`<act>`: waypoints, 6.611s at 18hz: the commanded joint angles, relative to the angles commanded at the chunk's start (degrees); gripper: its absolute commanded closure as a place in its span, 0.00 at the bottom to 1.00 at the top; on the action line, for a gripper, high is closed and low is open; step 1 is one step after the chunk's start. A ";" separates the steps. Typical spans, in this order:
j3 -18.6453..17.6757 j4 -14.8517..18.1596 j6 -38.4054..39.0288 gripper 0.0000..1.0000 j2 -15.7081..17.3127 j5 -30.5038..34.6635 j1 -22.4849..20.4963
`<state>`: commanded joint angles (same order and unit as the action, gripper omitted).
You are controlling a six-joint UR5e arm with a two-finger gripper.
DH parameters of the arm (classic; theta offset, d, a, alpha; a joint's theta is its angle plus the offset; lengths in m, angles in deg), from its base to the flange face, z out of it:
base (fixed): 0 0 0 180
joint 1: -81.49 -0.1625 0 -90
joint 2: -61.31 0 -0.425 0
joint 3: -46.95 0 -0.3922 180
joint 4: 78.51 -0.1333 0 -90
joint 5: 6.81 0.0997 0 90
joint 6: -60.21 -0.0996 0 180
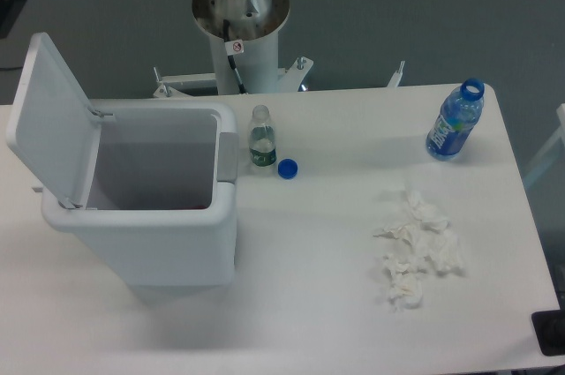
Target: Close the trash can
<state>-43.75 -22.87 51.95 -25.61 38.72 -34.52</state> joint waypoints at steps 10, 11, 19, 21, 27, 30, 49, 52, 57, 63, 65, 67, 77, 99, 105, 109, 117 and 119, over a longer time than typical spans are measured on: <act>-0.35 -0.26 -0.09 0.00 -1.14 1.58 0.00; -0.44 -0.35 -0.09 0.00 -1.23 2.10 0.00; -0.62 -0.18 -2.37 0.00 -0.79 7.28 -0.79; -0.79 -0.26 -2.37 0.00 -0.79 9.05 -1.23; -0.88 -0.26 -2.55 0.00 -0.70 13.09 -3.60; -1.05 -0.18 -4.39 0.00 -0.62 15.46 -4.66; -4.04 -0.09 -8.88 0.00 -0.88 20.57 -10.98; -4.04 -0.09 -8.96 0.00 -0.97 20.66 -11.60; -4.13 0.00 -9.49 0.00 -1.05 20.74 -12.39; -4.57 0.18 -10.81 0.00 -1.23 20.92 -13.45; -4.66 0.18 -11.07 0.00 -1.84 20.92 -14.06; -4.66 0.26 -11.69 0.00 -2.20 21.18 -14.15; -5.01 0.26 -11.87 0.00 -3.60 22.50 -14.59; -5.01 0.26 -11.86 0.00 -4.75 22.50 -15.29; -5.28 0.18 -11.87 0.00 -4.92 22.50 -15.29; -5.27 0.09 -11.87 0.00 -4.83 22.41 -15.38; -5.19 0.00 -11.87 0.00 -5.10 22.41 -15.29; -5.01 0.00 -11.87 0.00 -5.10 22.50 -15.29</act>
<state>-48.76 -22.87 40.08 -30.71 61.22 -49.82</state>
